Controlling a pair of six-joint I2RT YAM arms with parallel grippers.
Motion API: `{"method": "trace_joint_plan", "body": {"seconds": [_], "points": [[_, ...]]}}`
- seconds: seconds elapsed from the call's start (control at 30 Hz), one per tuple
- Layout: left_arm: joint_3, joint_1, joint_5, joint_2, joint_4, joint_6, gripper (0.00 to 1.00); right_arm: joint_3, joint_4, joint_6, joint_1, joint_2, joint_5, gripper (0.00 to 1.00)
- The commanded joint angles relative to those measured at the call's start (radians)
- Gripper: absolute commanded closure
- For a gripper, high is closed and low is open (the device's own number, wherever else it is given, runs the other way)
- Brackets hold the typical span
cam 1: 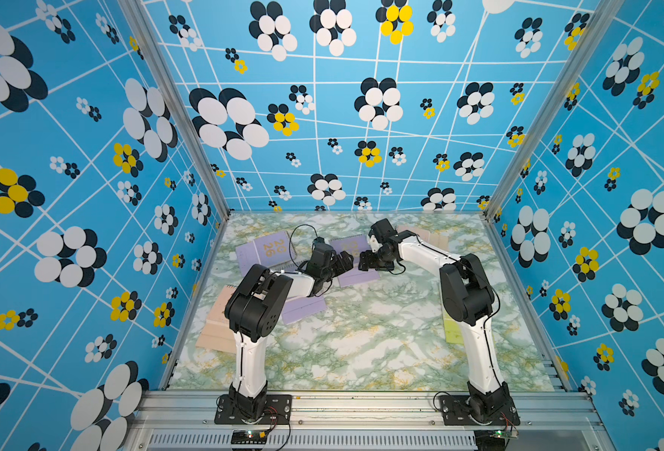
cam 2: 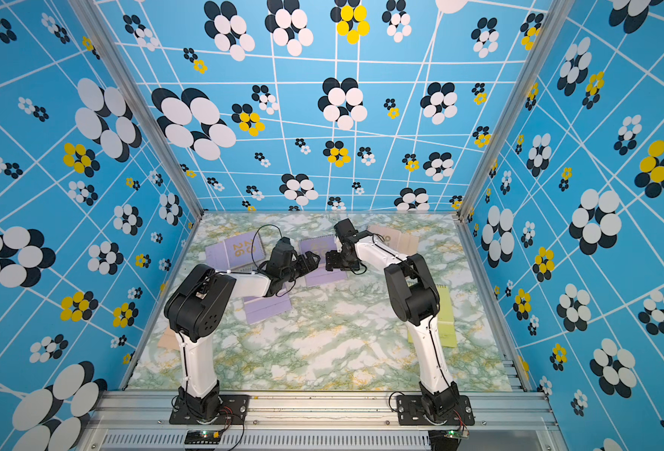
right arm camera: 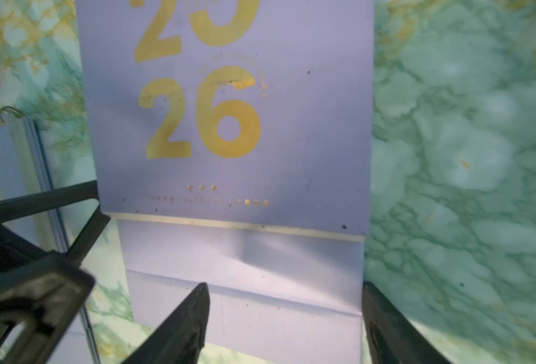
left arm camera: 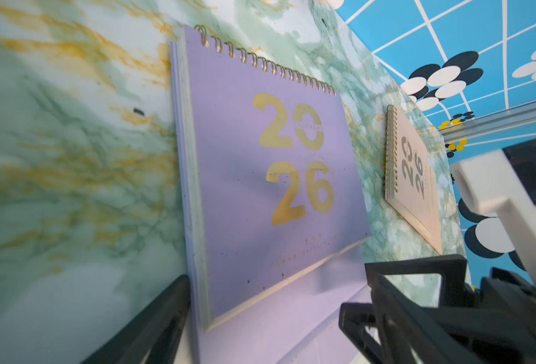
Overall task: Stack the calendars
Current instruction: Move the calendar to the center of the board.
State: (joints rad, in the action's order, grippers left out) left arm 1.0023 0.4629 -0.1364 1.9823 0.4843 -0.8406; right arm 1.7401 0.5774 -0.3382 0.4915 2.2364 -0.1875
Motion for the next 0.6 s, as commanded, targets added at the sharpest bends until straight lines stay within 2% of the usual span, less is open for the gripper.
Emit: {"method": "trace_joint_plan", "body": {"seconds": [0.0,0.2,0.33,0.57], "points": [[-0.082,0.06,-0.06,-0.026,-0.021,-0.046,0.09,-0.072,-0.024,-0.038,0.049,-0.031,-0.052,0.23],[-0.176,0.098,-0.024,-0.111,-0.033,-0.036,0.1,-0.256,-0.086,-0.103,0.074,-0.157,-0.032,0.24],[-0.203,0.093,0.046,-0.194,-0.131,0.008,0.09,-0.337,-0.1,-0.113,0.071,-0.234,0.046,0.24],[-0.11,0.064,0.099,-0.251,-0.306,0.135,0.07,-0.28,-0.078,-0.076,0.021,-0.227,0.066,0.24]]}}
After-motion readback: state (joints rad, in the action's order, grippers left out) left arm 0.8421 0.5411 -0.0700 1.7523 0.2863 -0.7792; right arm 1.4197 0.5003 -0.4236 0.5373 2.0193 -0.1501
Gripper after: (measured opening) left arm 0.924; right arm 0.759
